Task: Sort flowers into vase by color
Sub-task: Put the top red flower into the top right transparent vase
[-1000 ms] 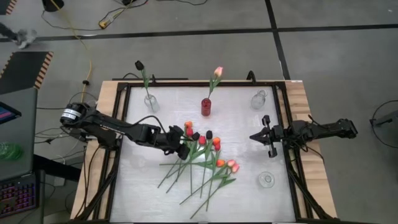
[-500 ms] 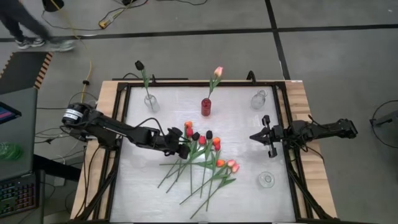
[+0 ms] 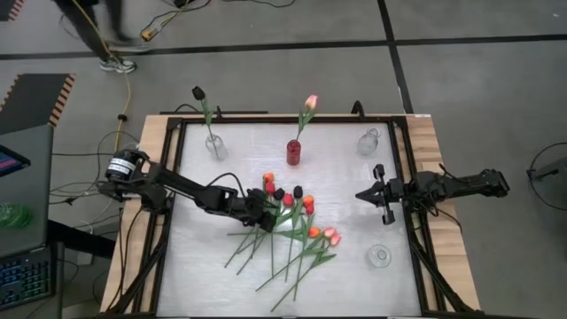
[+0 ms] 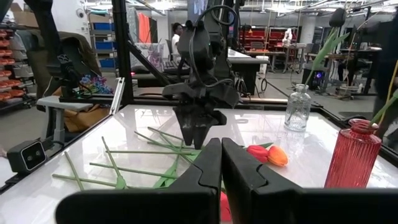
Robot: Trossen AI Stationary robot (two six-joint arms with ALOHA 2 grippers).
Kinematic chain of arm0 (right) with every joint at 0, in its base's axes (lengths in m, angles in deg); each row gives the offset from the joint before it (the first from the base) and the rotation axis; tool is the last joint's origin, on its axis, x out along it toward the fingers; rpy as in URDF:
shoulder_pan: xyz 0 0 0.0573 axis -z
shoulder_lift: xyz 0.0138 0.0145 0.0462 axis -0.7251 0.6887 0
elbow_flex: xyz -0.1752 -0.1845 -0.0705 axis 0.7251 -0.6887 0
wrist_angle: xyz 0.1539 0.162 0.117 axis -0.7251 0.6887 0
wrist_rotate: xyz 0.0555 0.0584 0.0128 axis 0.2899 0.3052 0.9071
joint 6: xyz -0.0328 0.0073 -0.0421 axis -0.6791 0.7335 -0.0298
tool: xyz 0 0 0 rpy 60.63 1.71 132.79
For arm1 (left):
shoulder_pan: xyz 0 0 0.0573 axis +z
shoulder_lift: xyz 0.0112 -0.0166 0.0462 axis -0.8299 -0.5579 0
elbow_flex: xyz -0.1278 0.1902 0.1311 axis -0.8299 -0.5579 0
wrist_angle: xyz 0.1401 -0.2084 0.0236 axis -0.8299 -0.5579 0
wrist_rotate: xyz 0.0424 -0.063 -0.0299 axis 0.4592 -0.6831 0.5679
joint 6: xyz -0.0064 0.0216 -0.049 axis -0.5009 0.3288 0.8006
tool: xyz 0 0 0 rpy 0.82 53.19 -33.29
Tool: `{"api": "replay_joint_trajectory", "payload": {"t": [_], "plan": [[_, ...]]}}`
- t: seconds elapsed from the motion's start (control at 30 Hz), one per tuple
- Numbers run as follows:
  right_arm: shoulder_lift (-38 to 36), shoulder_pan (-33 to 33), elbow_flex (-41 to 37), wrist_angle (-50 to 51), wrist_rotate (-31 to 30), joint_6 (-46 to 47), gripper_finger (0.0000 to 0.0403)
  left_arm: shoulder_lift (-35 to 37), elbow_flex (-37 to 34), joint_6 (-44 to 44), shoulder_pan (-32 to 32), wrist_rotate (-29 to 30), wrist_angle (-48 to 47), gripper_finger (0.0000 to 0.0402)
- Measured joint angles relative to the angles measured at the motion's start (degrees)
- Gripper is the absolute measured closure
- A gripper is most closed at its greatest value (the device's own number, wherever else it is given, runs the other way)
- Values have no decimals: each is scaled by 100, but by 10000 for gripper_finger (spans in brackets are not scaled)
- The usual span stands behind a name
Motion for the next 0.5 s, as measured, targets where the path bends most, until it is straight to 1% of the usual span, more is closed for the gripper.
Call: {"api": "replay_joint_trajectory", "payload": {"t": [0.13, 0.37, 0.5], "plan": [[0, 1, 0, 6, 2, -1, 362, -142, -1, -11, 91, 28, 3, 249], [0, 2, 2, 13, 0, -1, 362, -136, -1, -62, 177, 165, 25, 249], [0, 2, 2, 14, -1, -1, 362, -138, -1, -62, 175, 197, -143, 249]]}}
